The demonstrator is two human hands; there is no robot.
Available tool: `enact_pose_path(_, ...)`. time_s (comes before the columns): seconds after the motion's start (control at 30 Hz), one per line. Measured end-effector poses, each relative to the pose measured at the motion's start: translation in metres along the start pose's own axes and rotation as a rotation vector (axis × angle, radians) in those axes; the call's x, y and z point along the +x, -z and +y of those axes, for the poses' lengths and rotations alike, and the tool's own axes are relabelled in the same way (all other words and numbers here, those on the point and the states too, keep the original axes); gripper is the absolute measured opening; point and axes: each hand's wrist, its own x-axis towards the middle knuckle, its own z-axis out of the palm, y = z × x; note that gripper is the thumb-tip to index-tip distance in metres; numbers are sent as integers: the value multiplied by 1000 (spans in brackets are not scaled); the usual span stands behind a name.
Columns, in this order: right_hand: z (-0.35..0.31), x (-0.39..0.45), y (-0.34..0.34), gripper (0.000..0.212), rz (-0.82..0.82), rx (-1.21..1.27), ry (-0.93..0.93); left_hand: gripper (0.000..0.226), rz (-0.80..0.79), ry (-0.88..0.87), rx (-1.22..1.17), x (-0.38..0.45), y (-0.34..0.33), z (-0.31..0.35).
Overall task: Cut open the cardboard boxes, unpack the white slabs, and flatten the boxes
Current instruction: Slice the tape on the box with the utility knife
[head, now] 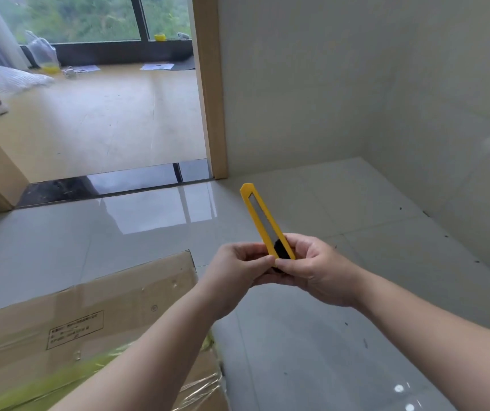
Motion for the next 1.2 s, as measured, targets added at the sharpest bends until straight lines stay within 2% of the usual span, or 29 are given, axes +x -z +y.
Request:
enact_pose_path(0.07,6,2,1,33,-1,40,7,18,-14,9,29,0,1,-1)
enact_pose_path(0.3,18,13,-4,32,154,89,41,20,14,39,100,0,4,-1)
enact_pose_path(0.4,10,16,-2,36,100,105,47,20,67,13,131,0,7,3)
enact_pose_path(0.47,5,15,-1,32,28,131,69,19,88,-7,136,0,9,4)
enact_pose_path(0.53,5,15,-3,29,34,89,112,18,109,-17,141,-2,12,5)
enact_pose_path(0.67,14,15,-17,23,238,-91,252,20,124,-40,145,-7,10,4)
enact_pose_path(0.8,15,16,-29,15,376,-140,331,21,128,-47,132,-10,6,4)
enact_pose_path(0.87,8,18,-27,18,368,-137,303,19,131,-45,137,-11,6,7)
enact_pose_path(0.93,2,20,-23,21,241,-78,267,18,148,-46,134,-11,8,12)
enact_pose_path(1.0,1,20,-21,33,103,4,242,18,179,-31,115,-10,11,15)
enact_pose_path(1.03,2,19,-22,35,83,20,237,18,189,-26,117,-11,12,15)
enact_pose_path(1.2,9,18,-31,22,258,12,248,17,197,-53,151,-17,6,9)
